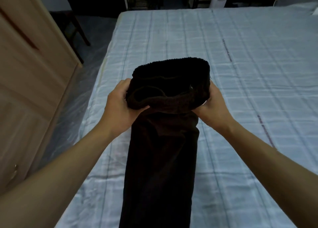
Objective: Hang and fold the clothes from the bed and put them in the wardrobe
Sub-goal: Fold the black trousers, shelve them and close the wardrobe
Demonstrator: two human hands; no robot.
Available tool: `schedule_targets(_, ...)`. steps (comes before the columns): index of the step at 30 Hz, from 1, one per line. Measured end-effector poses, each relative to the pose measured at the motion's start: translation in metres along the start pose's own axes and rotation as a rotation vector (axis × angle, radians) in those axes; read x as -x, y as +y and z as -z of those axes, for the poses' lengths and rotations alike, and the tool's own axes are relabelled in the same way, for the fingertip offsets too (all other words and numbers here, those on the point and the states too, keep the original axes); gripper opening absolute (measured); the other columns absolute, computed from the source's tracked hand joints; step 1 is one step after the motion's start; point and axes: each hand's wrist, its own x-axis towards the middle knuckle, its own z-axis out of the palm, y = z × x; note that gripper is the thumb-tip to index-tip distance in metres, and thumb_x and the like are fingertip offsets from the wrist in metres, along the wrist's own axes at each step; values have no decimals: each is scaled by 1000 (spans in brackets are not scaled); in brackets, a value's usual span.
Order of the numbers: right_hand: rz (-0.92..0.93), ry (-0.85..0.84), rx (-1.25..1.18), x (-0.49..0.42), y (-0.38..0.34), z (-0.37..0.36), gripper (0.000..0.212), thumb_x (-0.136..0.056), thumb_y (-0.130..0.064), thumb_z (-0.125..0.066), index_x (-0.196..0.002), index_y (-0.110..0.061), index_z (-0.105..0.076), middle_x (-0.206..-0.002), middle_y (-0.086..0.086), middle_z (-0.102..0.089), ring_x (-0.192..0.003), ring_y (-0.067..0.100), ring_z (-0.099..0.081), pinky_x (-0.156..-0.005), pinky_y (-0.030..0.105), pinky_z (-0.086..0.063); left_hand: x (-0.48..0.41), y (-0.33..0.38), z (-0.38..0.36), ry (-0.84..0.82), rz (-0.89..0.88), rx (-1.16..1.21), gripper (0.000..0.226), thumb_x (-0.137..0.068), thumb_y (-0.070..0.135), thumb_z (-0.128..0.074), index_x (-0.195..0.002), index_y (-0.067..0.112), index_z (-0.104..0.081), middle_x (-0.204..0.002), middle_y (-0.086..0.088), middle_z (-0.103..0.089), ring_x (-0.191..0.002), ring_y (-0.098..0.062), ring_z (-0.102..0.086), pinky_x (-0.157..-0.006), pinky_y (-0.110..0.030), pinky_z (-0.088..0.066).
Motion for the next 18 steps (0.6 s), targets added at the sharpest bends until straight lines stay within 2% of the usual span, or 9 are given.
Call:
schedule_targets(4, 33, 37, 29, 37, -5, -1, 39, -80, -18, -79, -114, -17, -61, -100, -8, -68, -90, 9, -65, -81, 32, -54, 33, 7, 2, -8, -8, 13, 59, -65, 41, -84, -115, 24, -60, -114, -9, -65, -105, -28, -66, -87, -53, -56)
schedule_targets(8, 25, 60, -6, 62, -6, -4, 45, -79, -19, -80, -118, -18, -59, -103, -6, -68, -96, 13, -66, -87, 39, -57, 48, 7, 1, -8, -50, -17, 52, -64, 43, -82, -111, 37, -59, -115, -4, -64, -107, -21, -65, -90, -49, -55)
schedule_targets(12, 7, 48, 11, 86, 1, -15, 70, -66, -46, -80, -127, -23, -55, -115, -10, -64, -104, 9, -64, -90, 32, -54, 73, -6, -6, -20, -64, -19, 48, -65, 42, -81, -107, 48, -57, -112, -4, -63, -104, -20, -65, -90, -48, -55)
schedule_targets(15, 66, 2, 84, 104, 0, -20, 56, -66, -45, -78, -115, -43, -51, -107, -17, -59, -97, 2, -60, -84, 23, -51, 97, -13, -6, -73, -106, -87, 52, -72, 31, -79, -107, 59, -52, -107, 0, -62, -98, -17, -63, -89, -33, -54)
schedule_targets(18, 104, -11, 169, 122, -1, -18, 47, -70, -41, -74, -108, -49, -49, -107, -17, -58, -99, 1, -60, -80, 13, -49, 123, -15, -3, -102, -149, -104, 47, -76, 22, -71, -114, 44, -56, -109, 4, -60, -101, -21, -61, -90, -37, -52)
